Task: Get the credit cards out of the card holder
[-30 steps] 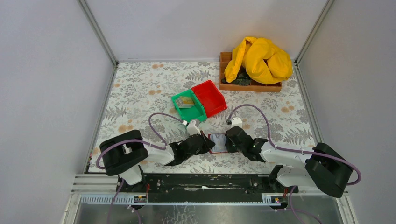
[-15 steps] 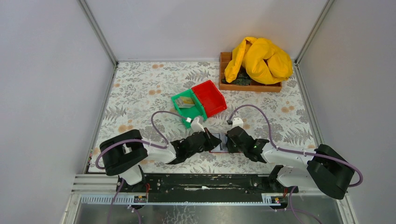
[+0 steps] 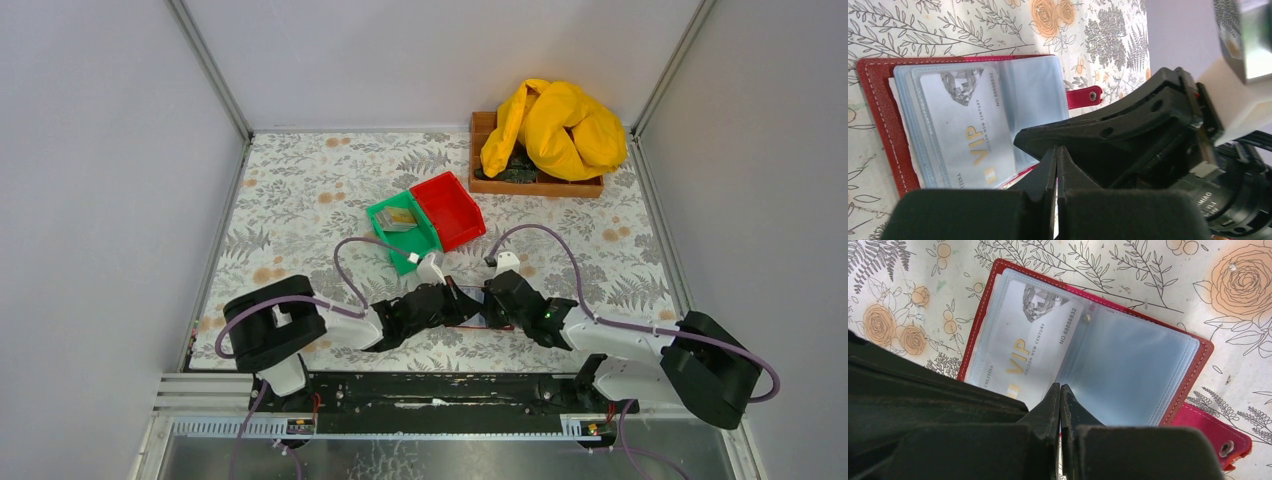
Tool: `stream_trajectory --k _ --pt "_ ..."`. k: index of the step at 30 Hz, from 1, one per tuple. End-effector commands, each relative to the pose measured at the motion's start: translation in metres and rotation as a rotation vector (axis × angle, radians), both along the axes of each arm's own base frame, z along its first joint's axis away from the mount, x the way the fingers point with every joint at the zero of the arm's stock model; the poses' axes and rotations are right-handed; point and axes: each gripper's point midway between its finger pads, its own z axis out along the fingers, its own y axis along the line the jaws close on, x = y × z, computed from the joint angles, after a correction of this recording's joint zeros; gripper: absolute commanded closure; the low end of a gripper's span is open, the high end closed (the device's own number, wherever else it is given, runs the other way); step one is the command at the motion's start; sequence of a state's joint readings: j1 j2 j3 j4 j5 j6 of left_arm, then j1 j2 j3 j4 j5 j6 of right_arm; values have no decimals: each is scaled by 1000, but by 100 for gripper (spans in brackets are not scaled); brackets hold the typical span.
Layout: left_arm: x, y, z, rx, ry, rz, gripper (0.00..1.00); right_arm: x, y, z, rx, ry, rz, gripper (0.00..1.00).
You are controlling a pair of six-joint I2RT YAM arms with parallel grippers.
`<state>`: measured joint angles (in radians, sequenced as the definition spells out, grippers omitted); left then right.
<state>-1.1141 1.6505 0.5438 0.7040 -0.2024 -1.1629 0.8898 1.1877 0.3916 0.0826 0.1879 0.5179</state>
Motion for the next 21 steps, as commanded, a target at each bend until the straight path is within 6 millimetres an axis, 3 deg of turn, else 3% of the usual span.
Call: stream_trajectory --k 1,5,6,8,10,13,17,21 --pt "2 -10 15 -67 -26 -7 100 2 4 12 44 -29 -3 100" --pt "8 8 24 -37 -72 41 99 4 3 25 57 -52 -11 94" --pt "11 15 26 -15 -89 60 96 5 1 28 51 -55 -18 85" --pt "19 34 25 42 -97 106 86 8 2 38 51 -76 -14 59" --pt "29 53 25 74 -86 135 78 13 6 46 41 -87 -5 42" --pt "49 89 13 134 -29 192 75 22 13 49 5 -73 -14 23" --pt "59 122 10 211 -15 244 74 35 24 44 -63 -27 -62 15" --pt "58 142 17 275 -45 283 74 45 35 43 -143 -36 -114 14"
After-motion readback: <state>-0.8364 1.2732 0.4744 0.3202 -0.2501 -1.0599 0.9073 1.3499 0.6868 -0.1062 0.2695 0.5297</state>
